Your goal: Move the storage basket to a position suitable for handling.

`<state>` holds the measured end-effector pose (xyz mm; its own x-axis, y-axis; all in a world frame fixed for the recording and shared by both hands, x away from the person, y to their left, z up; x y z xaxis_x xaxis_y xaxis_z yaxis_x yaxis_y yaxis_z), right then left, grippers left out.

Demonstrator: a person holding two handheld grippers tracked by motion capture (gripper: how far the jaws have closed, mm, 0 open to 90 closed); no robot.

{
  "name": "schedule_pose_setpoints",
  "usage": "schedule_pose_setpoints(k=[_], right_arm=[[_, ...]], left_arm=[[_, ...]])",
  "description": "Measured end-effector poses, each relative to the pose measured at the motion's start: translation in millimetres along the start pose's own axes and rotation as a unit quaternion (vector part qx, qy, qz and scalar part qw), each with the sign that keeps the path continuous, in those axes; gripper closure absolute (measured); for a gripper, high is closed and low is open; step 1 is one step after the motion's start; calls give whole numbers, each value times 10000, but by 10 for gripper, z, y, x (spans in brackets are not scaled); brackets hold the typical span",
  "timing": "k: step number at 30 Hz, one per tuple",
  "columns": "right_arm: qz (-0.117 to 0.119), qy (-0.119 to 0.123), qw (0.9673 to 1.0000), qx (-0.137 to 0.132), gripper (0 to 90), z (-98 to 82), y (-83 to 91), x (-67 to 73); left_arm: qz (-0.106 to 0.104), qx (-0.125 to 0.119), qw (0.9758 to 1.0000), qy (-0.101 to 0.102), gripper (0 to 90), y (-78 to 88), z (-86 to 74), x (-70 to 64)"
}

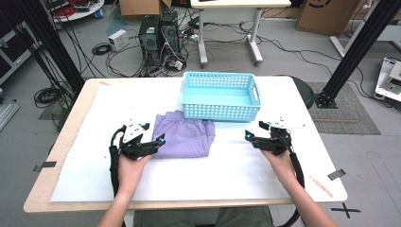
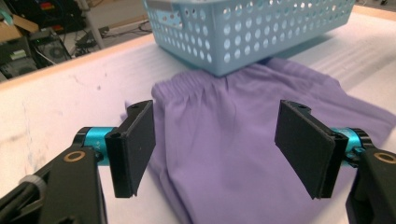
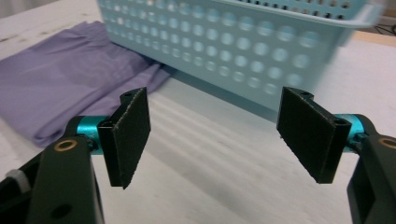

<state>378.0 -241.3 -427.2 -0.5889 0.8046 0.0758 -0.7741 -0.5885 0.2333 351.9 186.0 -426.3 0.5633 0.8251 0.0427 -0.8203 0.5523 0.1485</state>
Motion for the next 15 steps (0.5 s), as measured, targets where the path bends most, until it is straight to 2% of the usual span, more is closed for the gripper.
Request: schedule_pose_setpoints(k=[3, 5, 6, 8, 10, 12, 15], right_arm=[[211, -45, 9998, 31, 250, 8, -81, 159], [320, 39, 9995, 54, 248, 1, -147, 267], [346, 80, 9993, 99, 248, -7, -180, 321], [418, 149, 9988, 191, 248, -24, -247, 421], [508, 170, 9983, 236, 248, -40, -321, 510], [576, 104, 9977, 341, 248, -61, -402, 603], [582, 69, 9968, 546, 257, -101, -529, 746]], left_arm=[[-26, 5, 10000, 11, 294, 53, -87, 39], [-74, -12, 10000, -27, 293, 85, -133, 59], [-94, -31, 9999, 39, 293, 102, -143, 68], [-132, 24, 9994, 305, 294, 127, -153, 87], [-109, 278, 9979, 582, 295, 133, -176, 104], [-80, 494, 9963, 702, 297, 129, -225, 124], [75, 739, 9931, 906, 303, 111, -305, 155]])
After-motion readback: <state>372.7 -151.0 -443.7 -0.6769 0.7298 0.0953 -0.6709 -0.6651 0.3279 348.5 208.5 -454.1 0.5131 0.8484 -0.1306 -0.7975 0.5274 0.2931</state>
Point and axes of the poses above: each handheld gripper's, and its own axes: y roughly backward along the jaws, z roughly out of its top, x roughly to its left, the point moved 3 cm from there along -y, roughly forward along the jaws, and after that the axes turned 13 degrees about -x, right-handed, at the moved point
